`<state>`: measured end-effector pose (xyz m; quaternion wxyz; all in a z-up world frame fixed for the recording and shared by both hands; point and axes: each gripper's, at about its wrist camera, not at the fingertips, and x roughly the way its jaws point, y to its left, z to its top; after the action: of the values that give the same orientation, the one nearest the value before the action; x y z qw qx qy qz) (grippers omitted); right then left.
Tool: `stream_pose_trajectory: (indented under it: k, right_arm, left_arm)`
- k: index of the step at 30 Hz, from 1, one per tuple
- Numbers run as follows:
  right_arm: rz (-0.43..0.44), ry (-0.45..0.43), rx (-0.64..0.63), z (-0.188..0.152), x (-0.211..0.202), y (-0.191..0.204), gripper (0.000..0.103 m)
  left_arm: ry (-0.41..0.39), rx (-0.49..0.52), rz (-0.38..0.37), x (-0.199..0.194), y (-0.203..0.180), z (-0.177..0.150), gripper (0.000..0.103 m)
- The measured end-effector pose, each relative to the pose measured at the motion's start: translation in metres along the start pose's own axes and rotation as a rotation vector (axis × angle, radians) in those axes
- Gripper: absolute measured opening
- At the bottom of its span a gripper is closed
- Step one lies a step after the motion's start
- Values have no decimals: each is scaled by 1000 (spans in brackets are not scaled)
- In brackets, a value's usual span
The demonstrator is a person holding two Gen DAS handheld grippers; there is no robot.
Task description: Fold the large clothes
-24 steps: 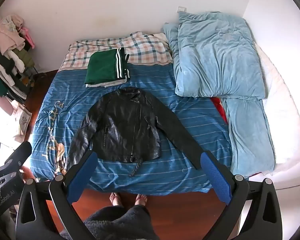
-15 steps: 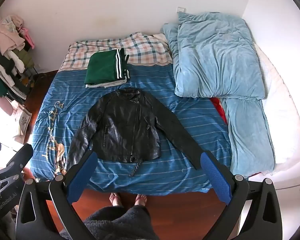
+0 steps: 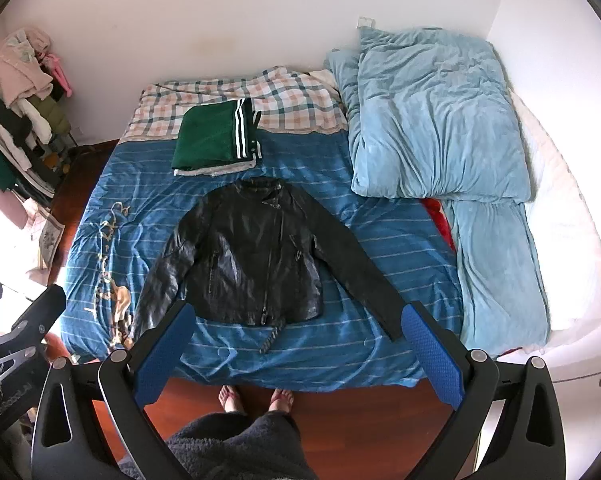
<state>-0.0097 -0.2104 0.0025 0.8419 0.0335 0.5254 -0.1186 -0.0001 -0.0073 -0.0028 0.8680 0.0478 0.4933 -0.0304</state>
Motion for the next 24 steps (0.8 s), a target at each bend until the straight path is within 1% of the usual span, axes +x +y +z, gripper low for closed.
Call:
stream_pose_trajectory:
  k: [3, 5, 13, 15, 23, 24]
  right_arm:
    - [-1, -1, 2, 4, -2, 0, 103]
    - [0, -3, 1, 6, -6, 0, 103]
    - [-4, -7, -1, 5, -7, 4, 103]
    - [-7, -7, -4, 5, -7, 5, 103]
    - [-9, -11, -4, 6, -10, 5, 103]
    - [-5, -10, -1, 6, -10, 3, 103]
  left_arm:
    - [5, -1, -4, 1, -5, 0, 103]
    - [1, -3, -6, -8, -1, 7, 103]
    - [-5, -11, -8, -15, -12, 14, 103]
    - [-3, -10, -7, -12, -1, 10, 103]
    - [-4, -10, -9, -20, -12, 20, 103]
    - [-6, -11, -10, -14, -2, 12, 103]
